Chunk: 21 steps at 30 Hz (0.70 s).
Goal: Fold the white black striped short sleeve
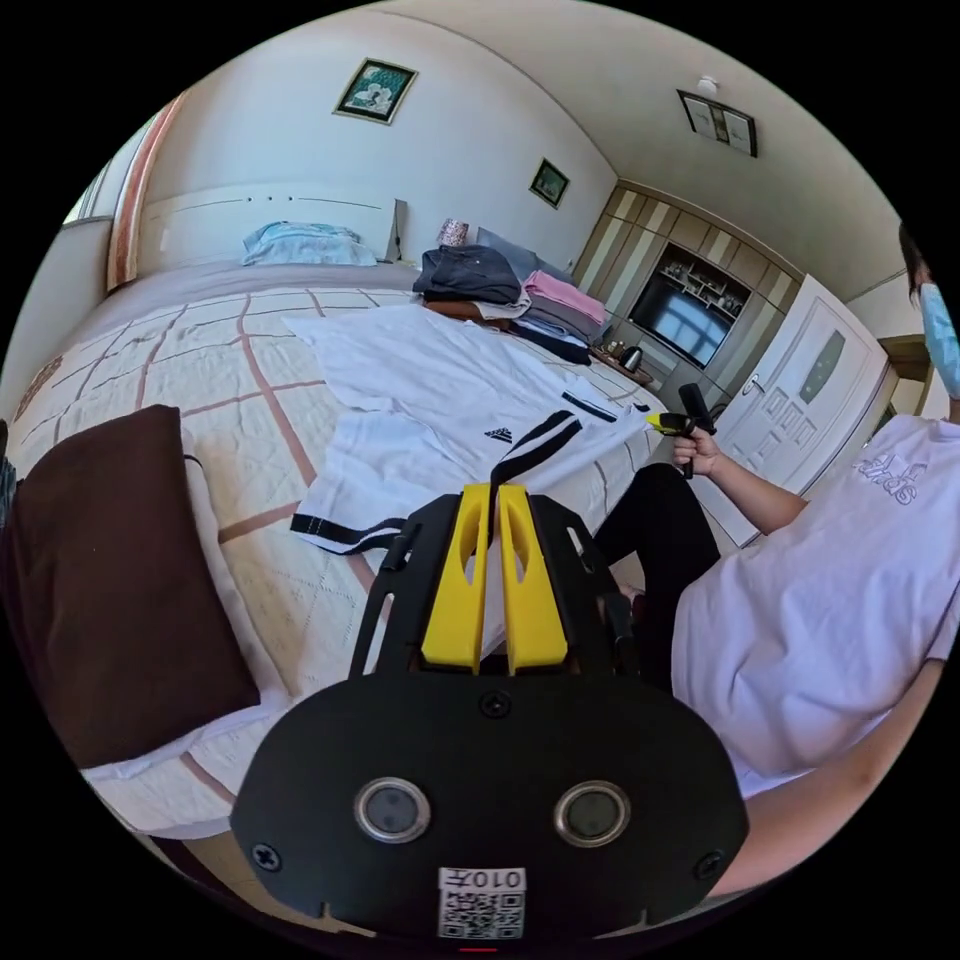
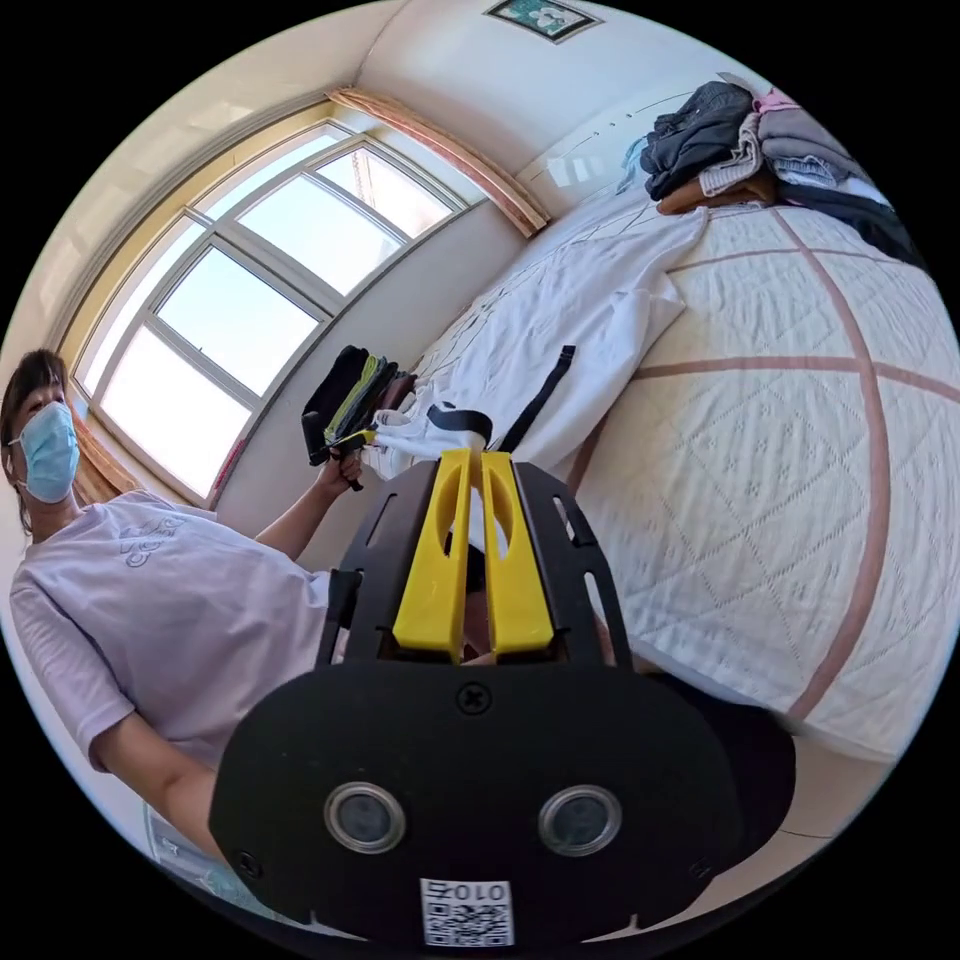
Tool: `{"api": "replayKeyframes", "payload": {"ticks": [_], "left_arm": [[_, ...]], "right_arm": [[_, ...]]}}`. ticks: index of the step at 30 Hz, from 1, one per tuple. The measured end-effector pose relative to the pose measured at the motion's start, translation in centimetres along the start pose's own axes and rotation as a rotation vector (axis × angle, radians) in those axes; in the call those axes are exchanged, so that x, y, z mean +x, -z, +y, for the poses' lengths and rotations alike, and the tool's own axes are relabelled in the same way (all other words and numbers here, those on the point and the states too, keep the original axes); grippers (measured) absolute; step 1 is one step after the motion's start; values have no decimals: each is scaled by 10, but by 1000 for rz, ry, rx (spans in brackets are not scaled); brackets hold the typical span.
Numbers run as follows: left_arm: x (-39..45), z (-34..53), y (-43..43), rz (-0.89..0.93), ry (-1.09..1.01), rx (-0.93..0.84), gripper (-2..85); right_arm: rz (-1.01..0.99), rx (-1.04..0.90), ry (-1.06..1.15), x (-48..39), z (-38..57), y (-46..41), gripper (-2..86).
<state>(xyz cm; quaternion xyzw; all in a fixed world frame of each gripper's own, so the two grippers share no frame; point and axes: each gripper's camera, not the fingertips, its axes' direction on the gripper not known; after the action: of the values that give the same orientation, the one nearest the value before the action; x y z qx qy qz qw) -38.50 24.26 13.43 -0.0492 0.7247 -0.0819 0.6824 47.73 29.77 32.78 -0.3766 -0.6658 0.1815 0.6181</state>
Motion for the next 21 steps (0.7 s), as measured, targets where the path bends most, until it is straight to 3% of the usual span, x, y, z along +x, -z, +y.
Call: {"api": "replayKeyframes", "payload": {"ticks": [6, 11, 21], "left_arm": [[13, 20, -20, -108, -63, -174, 3], [14, 39, 8, -84, -69, -161, 9], [41, 21, 67, -112, -146, -122, 4]], "right_arm": [[163, -121, 54, 1, 5, -13, 33], [222, -232, 119, -15, 20, -6, 41], [286, -73, 209, -60, 3, -14, 38]]}}
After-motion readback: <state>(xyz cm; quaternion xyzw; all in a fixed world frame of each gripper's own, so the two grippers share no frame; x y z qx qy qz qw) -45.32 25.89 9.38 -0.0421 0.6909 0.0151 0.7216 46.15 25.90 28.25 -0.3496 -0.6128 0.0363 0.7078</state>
